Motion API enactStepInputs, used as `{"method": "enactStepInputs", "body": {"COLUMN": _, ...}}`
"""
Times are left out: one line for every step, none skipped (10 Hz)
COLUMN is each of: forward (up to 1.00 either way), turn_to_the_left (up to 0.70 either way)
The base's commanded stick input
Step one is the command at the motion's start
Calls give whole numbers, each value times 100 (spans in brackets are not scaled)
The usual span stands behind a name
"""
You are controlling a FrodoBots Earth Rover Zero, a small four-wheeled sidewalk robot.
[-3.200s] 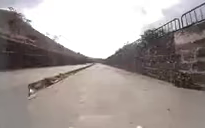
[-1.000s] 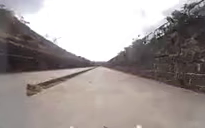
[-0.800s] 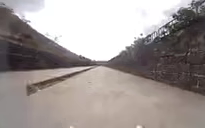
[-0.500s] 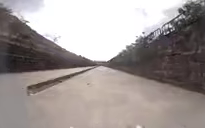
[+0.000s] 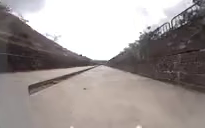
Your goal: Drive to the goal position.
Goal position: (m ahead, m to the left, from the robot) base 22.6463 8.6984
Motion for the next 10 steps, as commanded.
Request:
{"method": "enactStepInputs", "body": {"forward": 100, "turn_to_the_left": 0}}
{"method": "enactStepInputs", "body": {"forward": 100, "turn_to_the_left": 0}}
{"method": "enactStepInputs", "body": {"forward": 100, "turn_to_the_left": 0}}
{"method": "enactStepInputs", "body": {"forward": 100, "turn_to_the_left": 0}}
{"method": "enactStepInputs", "body": {"forward": 100, "turn_to_the_left": 0}}
{"method": "enactStepInputs", "body": {"forward": 100, "turn_to_the_left": 0}}
{"method": "enactStepInputs", "body": {"forward": 100, "turn_to_the_left": 0}}
{"method": "enactStepInputs", "body": {"forward": 100, "turn_to_the_left": 0}}
{"method": "enactStepInputs", "body": {"forward": 100, "turn_to_the_left": 0}}
{"method": "enactStepInputs", "body": {"forward": 100, "turn_to_the_left": 0}}
